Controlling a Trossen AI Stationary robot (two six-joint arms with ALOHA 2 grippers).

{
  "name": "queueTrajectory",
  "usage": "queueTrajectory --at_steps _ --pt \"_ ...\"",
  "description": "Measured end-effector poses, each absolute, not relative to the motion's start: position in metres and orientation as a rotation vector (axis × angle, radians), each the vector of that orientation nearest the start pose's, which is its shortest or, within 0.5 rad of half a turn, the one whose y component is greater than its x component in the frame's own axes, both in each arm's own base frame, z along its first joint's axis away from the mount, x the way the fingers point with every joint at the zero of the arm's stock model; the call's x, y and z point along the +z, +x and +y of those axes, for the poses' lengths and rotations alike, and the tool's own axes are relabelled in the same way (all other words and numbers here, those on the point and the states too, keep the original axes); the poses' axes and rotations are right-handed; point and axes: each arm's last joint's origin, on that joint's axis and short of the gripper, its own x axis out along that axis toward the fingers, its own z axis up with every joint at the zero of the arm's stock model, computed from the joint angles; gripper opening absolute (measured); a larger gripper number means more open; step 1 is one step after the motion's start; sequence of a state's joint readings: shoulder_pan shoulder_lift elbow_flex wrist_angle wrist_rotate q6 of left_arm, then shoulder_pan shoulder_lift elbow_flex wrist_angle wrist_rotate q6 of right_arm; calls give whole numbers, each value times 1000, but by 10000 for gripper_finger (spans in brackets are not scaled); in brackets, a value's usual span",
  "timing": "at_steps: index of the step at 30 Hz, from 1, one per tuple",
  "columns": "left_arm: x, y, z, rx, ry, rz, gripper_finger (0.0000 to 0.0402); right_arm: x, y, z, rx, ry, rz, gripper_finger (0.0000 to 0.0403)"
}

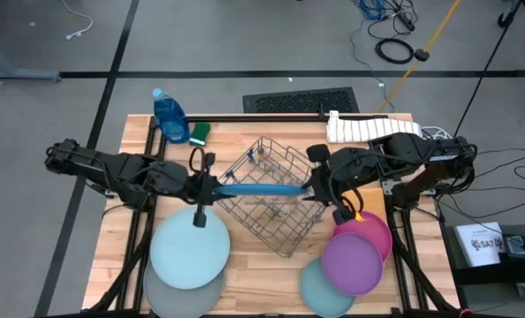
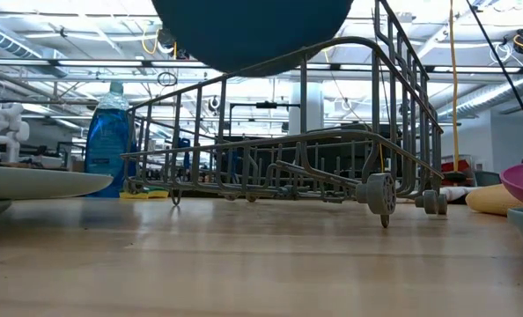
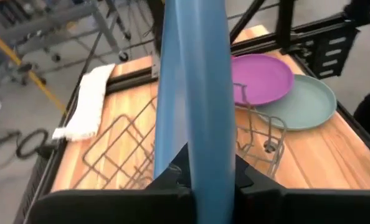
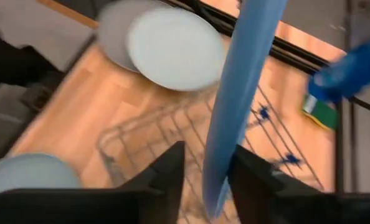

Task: Sort dishes
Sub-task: Put the big blue plate into the dish rack

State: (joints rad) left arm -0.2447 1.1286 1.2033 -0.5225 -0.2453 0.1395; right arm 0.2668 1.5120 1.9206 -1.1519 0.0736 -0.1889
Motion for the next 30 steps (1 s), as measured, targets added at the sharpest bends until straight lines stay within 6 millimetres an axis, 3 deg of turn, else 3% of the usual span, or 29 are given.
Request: queueTrajectory --at_steps 6,10,13,19,30 --pt "376 229 -37 72 102 469 17 448 262 63 33 -407 815 192" --pt "371 227 -16 305 3 512 11 448 252 61 -11 -428 862 218" --pt "364 222 -4 357 -85 592 11 451 245 56 -65 -422 862 221" --pt "370 229 12 321 -257 504 11 460 231 51 -135 -417 817 218" --pt "344 254 35 339 -426 622 11 467 221 51 -151 -364 779 217"
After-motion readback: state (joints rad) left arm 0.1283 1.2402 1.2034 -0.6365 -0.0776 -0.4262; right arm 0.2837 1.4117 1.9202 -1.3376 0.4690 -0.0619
